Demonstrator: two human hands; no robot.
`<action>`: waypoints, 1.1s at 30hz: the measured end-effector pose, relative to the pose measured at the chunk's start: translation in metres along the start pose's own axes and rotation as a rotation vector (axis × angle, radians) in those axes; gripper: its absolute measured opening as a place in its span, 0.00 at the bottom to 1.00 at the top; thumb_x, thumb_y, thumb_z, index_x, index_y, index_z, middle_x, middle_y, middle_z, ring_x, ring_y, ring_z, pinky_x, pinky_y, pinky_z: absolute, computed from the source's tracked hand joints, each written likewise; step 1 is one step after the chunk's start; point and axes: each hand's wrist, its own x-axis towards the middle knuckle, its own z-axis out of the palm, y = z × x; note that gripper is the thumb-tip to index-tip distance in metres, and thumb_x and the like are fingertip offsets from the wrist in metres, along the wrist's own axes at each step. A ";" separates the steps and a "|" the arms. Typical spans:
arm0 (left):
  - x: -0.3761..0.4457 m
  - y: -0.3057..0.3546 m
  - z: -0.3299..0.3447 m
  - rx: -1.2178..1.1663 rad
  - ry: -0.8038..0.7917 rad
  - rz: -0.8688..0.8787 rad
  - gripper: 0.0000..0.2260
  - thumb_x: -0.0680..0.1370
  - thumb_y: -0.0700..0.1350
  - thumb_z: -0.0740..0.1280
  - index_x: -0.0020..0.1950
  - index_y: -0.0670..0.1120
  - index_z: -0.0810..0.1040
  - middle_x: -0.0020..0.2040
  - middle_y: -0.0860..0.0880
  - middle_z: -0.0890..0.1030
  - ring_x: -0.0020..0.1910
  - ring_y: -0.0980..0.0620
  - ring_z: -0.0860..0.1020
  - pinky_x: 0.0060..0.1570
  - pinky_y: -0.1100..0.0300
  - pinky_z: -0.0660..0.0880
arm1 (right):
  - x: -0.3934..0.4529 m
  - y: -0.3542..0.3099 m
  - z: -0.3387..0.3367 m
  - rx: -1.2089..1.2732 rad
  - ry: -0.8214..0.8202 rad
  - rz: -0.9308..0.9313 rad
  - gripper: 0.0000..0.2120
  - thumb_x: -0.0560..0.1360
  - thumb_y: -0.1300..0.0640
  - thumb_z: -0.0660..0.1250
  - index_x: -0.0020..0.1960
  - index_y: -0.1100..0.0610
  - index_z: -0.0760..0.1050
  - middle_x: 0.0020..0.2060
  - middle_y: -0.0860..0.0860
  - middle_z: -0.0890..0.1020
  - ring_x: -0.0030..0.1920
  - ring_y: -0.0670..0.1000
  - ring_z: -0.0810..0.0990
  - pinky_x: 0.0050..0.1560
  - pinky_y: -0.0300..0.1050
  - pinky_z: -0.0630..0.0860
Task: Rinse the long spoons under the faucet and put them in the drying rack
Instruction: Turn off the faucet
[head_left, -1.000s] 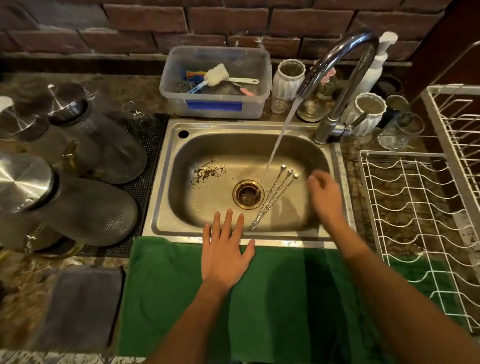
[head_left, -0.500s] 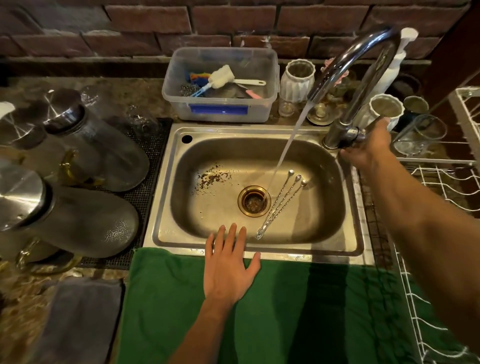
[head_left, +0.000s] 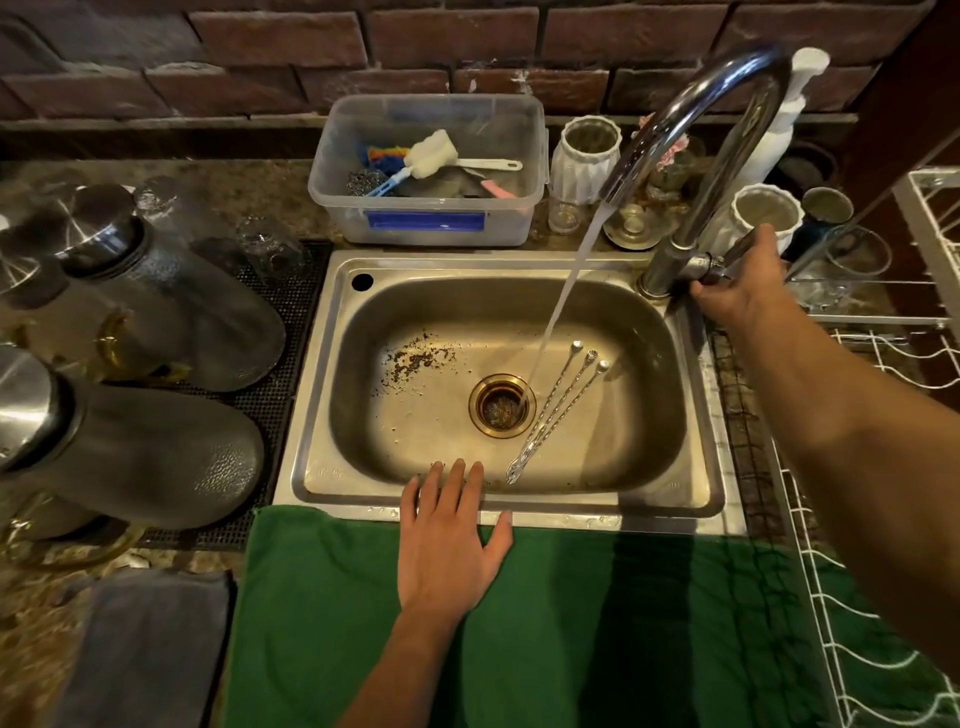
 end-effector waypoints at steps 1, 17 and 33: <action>0.000 0.000 0.000 -0.001 0.000 -0.001 0.31 0.81 0.66 0.48 0.75 0.50 0.68 0.72 0.47 0.75 0.73 0.44 0.70 0.74 0.42 0.61 | 0.002 -0.001 0.000 0.003 0.010 0.004 0.24 0.80 0.44 0.62 0.73 0.49 0.68 0.65 0.51 0.81 0.60 0.53 0.82 0.58 0.48 0.77; 0.000 0.002 -0.004 -0.012 -0.032 -0.016 0.31 0.80 0.66 0.49 0.75 0.49 0.70 0.72 0.47 0.76 0.73 0.45 0.70 0.74 0.42 0.62 | -0.002 0.004 0.009 0.059 0.066 -0.060 0.23 0.78 0.48 0.68 0.71 0.52 0.70 0.59 0.55 0.84 0.52 0.57 0.86 0.42 0.54 0.85; 0.000 0.001 -0.007 -0.069 -0.050 -0.033 0.30 0.80 0.66 0.48 0.73 0.50 0.71 0.72 0.48 0.76 0.73 0.47 0.70 0.75 0.44 0.60 | -0.035 0.095 -0.026 -0.444 0.132 -0.136 0.11 0.83 0.57 0.58 0.64 0.57 0.70 0.45 0.53 0.75 0.35 0.46 0.72 0.34 0.40 0.72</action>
